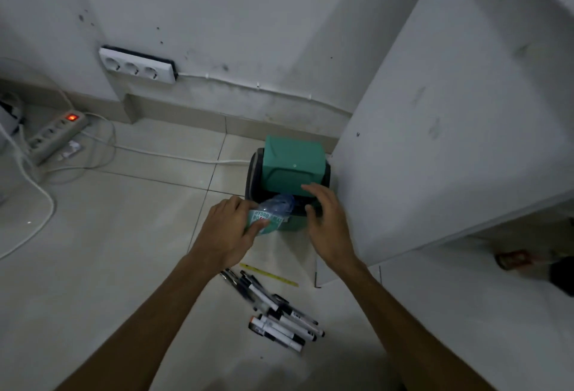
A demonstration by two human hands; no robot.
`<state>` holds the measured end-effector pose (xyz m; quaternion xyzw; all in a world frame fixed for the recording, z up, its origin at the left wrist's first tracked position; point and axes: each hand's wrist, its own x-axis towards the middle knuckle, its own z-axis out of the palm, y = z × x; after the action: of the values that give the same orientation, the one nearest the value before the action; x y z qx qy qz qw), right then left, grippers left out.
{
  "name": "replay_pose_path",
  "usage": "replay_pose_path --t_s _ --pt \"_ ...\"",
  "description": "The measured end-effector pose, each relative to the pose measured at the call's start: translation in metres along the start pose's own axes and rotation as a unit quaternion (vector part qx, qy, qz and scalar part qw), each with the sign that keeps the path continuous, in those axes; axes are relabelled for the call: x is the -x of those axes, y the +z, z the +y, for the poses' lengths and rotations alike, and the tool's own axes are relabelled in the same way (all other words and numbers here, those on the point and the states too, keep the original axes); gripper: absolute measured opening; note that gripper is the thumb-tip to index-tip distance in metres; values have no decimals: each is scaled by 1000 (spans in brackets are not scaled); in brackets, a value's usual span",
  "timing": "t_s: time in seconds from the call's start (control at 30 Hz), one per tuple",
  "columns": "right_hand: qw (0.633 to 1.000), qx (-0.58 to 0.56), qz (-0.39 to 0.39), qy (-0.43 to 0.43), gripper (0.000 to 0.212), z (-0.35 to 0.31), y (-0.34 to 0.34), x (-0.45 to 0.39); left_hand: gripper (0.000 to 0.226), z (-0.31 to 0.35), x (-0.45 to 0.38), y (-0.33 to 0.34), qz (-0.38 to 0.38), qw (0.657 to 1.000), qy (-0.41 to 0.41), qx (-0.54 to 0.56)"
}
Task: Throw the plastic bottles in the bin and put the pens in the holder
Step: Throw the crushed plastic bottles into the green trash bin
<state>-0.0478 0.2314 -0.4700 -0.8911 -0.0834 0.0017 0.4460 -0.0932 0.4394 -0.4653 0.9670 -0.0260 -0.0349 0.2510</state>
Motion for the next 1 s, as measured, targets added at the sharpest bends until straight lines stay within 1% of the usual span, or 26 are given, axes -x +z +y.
replay_pose_path --t_s 0.1,0.17,0.27,0.33,0.47,0.6,0.7,0.93,1.0 --pt "999 42 28 1 45 -2 -5 -19 48 9 -18 0 26 1000 -1 -5" --pt "996 80 37 -2 53 -2 -6 -33 49 14 -29 3 38 999 -3 -17" --pt "987 160 15 -1 75 1 -7 -50 50 19 -46 10 50 998 -10 -42" --pt "986 165 5 13 82 5 -6 -57 49 21 -56 14 58 996 -7 -65" --pt "990 138 16 24 79 13 -1 -65 46 23 -68 24 61 995 19 -81" --pt "983 183 25 -1 74 18 1 -65 47 27 -75 32 49 993 43 -96" --pt "981 191 23 -14 70 23 2 -62 47 32 -81 37 45 990 69 -112" --pt "989 144 31 -19 73 29 -1 -63 40 36 -101 41 75 981 125 -131" --pt "992 124 35 -13 73 30 -1 -64 45 38 -102 42 84 978 121 -150"
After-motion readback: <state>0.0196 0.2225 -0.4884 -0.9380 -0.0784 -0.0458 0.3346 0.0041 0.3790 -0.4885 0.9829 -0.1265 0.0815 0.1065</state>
